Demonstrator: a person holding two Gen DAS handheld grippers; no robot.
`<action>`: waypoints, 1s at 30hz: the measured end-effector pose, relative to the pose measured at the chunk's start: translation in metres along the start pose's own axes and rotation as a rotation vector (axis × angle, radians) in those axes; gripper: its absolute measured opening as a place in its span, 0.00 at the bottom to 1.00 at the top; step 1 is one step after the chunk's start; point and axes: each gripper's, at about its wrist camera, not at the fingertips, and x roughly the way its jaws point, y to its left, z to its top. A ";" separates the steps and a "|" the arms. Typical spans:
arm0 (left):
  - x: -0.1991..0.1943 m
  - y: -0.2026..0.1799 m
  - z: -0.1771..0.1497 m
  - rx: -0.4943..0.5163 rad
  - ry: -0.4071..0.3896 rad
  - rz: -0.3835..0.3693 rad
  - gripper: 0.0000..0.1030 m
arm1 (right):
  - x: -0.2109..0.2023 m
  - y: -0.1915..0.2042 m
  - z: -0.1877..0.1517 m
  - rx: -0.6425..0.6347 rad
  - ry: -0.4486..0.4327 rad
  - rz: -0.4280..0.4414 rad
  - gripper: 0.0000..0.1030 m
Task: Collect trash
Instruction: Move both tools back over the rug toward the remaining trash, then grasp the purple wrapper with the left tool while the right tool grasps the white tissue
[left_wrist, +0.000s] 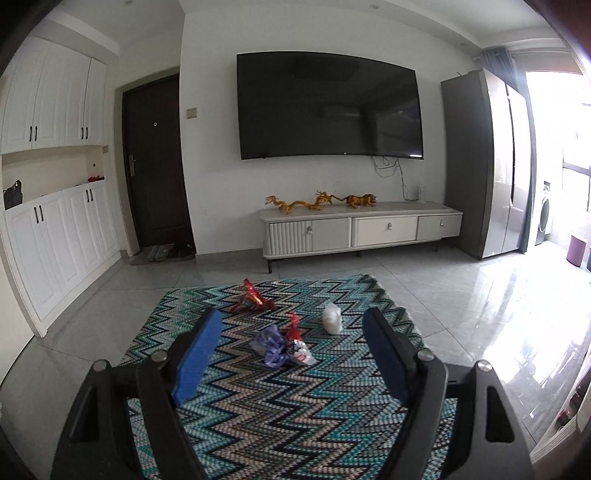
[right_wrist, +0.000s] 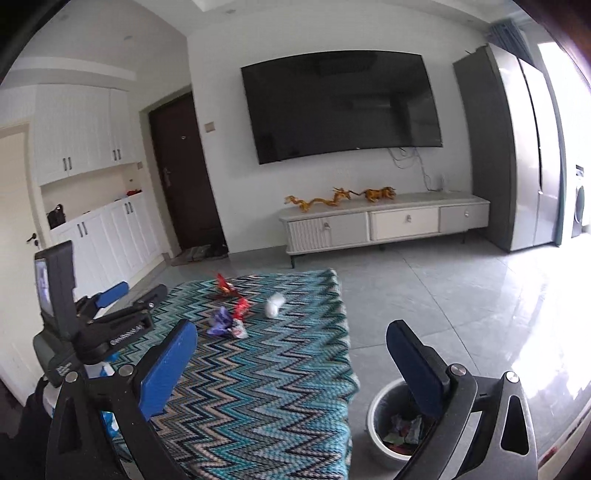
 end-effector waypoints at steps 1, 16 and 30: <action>0.001 0.005 0.000 -0.004 0.001 0.010 0.75 | 0.001 0.005 0.001 -0.005 0.000 0.011 1.00; 0.050 0.075 0.012 -0.061 0.061 0.082 0.75 | 0.061 0.052 0.034 -0.112 0.012 0.155 1.00; 0.176 0.095 -0.044 -0.196 0.305 -0.115 0.54 | 0.193 0.021 0.036 -0.021 0.164 0.169 0.69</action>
